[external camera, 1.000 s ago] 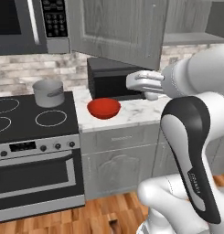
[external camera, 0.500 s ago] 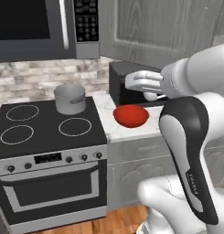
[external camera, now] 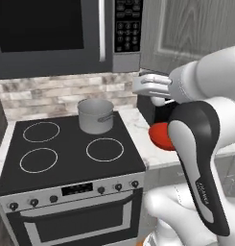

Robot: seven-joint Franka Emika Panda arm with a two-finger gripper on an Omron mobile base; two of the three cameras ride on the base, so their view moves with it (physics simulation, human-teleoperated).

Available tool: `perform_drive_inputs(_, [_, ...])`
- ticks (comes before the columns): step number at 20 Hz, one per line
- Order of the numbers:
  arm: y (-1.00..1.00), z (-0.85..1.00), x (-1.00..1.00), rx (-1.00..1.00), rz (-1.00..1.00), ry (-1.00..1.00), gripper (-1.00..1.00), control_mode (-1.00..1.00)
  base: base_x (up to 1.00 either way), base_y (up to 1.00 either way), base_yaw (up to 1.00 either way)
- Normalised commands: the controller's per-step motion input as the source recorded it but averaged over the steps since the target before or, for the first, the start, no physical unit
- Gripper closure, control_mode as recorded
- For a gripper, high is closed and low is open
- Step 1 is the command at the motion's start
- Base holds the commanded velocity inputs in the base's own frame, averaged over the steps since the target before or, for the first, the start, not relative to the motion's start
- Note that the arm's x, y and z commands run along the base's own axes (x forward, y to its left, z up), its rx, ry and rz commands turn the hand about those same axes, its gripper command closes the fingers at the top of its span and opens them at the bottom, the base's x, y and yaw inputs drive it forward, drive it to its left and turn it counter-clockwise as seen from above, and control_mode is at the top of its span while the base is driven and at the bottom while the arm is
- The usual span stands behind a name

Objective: Open the cabinet and move the ladle to the pot. Then close the cabinet.

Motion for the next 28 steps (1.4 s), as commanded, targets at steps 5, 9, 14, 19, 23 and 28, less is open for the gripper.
perform_drive_inputs(5, [0.0, 0.0, 0.0, 0.0, 0.0, 0.0, 1.0, 1.0, 0.76, 0.33, -0.04])
perform_drive_inputs(9, [0.0, 0.0, 0.0, 0.0, 0.0, 0.0, 1.0, 1.0, 0.63, 0.37, -0.04])
perform_drive_inputs(14, [0.0, 0.0, 0.0, 0.0, 0.0, 0.0, 1.0, 1.0, 0.24, 0.36, -0.03])
perform_drive_inputs(19, [0.13, -0.14, 0.01, 0.0, -0.01, 0.09, 1.0, -1.0, 0.0, 0.07, 0.0])
perform_drive_inputs(23, [0.0, -0.38, 0.0, 0.0, 0.0, 0.11, 1.0, -1.0, 0.0, 0.0, 0.0])
perform_drive_inputs(28, [0.0, -0.4, 0.0, 0.0, 0.0, 0.07, 1.0, -1.0, 0.0, 0.0, 0.0])
